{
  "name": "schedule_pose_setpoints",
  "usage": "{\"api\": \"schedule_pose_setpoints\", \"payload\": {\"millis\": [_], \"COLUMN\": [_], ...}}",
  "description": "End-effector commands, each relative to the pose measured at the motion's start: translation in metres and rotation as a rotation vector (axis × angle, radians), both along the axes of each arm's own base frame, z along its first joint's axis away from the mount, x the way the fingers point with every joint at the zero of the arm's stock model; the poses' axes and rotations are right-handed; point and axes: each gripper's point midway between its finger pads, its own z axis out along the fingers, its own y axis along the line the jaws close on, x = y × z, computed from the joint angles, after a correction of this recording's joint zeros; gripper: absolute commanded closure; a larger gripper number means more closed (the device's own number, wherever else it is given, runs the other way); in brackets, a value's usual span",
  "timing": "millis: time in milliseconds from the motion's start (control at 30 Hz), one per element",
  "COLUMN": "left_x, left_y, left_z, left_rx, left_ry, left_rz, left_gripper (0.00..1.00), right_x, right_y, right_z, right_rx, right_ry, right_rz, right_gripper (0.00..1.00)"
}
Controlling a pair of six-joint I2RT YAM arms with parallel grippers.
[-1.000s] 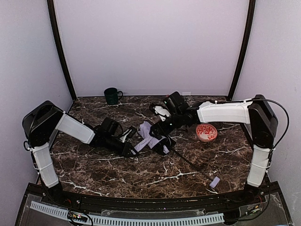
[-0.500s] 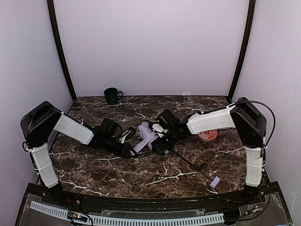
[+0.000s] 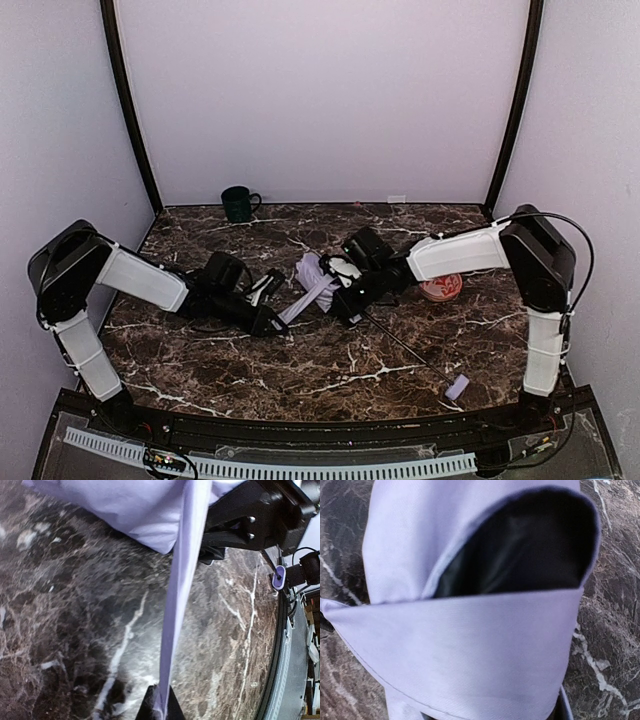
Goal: Put away the umbrella
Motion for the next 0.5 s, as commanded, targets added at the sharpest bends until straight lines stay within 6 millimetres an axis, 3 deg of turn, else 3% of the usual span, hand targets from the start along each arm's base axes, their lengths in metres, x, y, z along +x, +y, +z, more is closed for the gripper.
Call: {"api": "schedule_pose_setpoints", "payload": {"millis": [0, 133, 233, 367, 467], "left_x": [-0.013, -0.014, -0.012, -0.007, -0.004], "left_y": [-0.009, -0.009, -0.008, -0.003, -0.002], "left_z": [0.032, 0.063, 0.084, 0.108, 0.113], "left_rx": [-0.051, -0.129, -0.16, -0.188, -0.19], "left_ry": [-0.124, -0.225, -0.324, -0.436, -0.494], "left_rz": [-0.065, -0.048, -0.04, -0.014, -0.015], "left_gripper": [1.0, 1.0, 1.0, 1.0, 1.0], "right_x": [0.025, 0.027, 0.012, -0.021, -0.065], "right_y": [0.016, 0.01, 0.011, 0.015, 0.015], "right_z": [0.111, 0.183, 0.23, 0.268, 0.297], "right_rx": [0.387, 0.575, 0.663, 0.713, 0.787], "right_ry": [-0.075, -0.135, -0.205, -0.212, -0.217], "right_rz": [0.019, 0.087, 0.209, 0.419, 0.62], "right_gripper": [1.0, 1.0, 1.0, 1.0, 1.0]}}
